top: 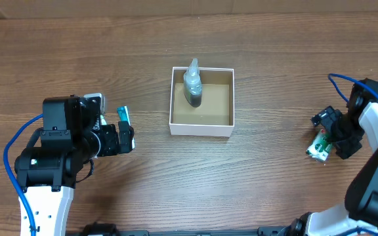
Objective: Pack container
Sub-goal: 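Move the right gripper to the green Dettol soap box and grasp it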
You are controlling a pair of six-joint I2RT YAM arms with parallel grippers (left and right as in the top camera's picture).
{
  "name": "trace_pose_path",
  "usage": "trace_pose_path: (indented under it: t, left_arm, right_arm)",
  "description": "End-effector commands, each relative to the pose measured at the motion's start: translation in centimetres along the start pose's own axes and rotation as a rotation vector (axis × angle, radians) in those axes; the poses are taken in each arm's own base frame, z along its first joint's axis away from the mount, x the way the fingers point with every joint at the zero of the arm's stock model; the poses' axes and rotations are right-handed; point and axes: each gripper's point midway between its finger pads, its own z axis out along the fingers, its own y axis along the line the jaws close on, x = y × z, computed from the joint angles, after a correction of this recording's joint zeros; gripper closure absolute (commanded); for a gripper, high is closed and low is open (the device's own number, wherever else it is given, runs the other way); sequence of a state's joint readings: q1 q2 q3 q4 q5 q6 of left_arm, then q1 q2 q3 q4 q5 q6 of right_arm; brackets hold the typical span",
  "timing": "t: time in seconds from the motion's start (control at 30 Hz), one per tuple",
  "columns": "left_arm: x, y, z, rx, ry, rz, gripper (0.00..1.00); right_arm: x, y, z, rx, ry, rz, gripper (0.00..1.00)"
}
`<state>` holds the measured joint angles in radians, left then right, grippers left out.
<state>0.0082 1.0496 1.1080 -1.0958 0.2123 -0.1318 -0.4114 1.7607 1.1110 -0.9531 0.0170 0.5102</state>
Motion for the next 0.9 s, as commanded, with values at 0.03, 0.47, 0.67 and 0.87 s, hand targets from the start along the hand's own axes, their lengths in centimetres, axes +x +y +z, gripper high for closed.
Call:
trace_pose_path:
  t: [0.03,0.47,0.67,0.87]
  left_arm:
    - [-0.8,-0.2,-0.5,0.002,-0.022,0.011,0.00]
    - [-0.7,-0.2,-0.5,0.001,-0.020,0.010,0.00]
    - [-0.6,-0.2,-0.5,0.001,-0.017,0.009,0.00]
    - [-0.6,-0.2,-0.5,0.001,-0.017,0.009,0.00]
  right_arm:
    - [0.3,-0.1,1.8,0.016,0.048,-0.019,0.00]
    - [1.8,0.8,2.2,-0.049,0.127,-0.197,0.00]
    - [1.8,0.8,2.7,-0.047,0.137,-0.199,0.00]
    - [1.7,0.9,2.7,-0.048,0.134,-0.199,0.12]
